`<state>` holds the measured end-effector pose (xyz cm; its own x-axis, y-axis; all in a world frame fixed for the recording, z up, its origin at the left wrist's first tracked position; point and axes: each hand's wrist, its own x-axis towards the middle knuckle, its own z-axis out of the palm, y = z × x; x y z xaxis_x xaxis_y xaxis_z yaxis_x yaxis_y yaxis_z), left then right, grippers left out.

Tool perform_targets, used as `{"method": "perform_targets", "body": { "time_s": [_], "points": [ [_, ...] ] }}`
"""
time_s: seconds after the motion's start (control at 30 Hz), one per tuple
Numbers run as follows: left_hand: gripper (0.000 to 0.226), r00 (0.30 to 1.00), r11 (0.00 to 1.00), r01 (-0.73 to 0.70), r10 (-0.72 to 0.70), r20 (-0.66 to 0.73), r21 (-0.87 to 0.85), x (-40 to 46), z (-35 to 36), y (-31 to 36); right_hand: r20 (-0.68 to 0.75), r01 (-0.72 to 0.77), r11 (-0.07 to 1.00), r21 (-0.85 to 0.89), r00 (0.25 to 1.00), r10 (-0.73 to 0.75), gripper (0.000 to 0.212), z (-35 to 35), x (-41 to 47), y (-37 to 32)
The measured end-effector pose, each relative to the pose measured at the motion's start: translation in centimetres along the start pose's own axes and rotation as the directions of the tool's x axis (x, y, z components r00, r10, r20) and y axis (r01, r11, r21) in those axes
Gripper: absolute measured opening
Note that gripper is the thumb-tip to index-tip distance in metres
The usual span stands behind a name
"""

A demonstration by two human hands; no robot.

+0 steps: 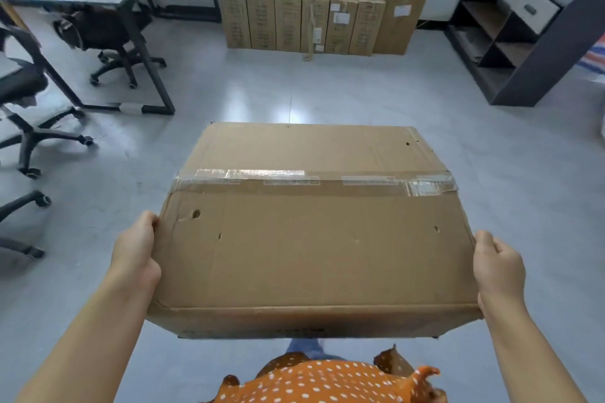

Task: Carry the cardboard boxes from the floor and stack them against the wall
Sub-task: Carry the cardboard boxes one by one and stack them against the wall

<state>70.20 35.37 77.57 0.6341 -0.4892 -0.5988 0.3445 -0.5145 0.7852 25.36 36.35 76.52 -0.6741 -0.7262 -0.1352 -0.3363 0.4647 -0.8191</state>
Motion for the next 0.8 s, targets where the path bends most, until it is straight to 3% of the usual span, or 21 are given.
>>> {"method": "perform_targets", "body": {
  "time_s": [0.37, 0.63, 0.8],
  "points": [
    [0.021, 0.994, 0.998, -0.008, 0.002, -0.109, -0.056, 11.1, 11.6, 10.8, 0.084, 0.071, 0.997, -0.026, 0.994, -0.069, 0.037, 14.0, 15.5, -12.2],
    [0.024, 0.999, 0.999, -0.002, 0.000, -0.048, -0.048, 23.7, 23.6, 21.3, 0.081, 0.096, 0.993, -0.062, 0.993, -0.091, 0.036, 26.3, 26.9, -21.3],
    [0.017, 0.999, 0.998, -0.048, 0.049, -0.016, 0.028, 30.7, 32.2, 30.6, 0.008, 0.138, 0.986, -0.093, 0.990, -0.138, 0.046, 31.7, 33.8, -27.5]
  ]
}}
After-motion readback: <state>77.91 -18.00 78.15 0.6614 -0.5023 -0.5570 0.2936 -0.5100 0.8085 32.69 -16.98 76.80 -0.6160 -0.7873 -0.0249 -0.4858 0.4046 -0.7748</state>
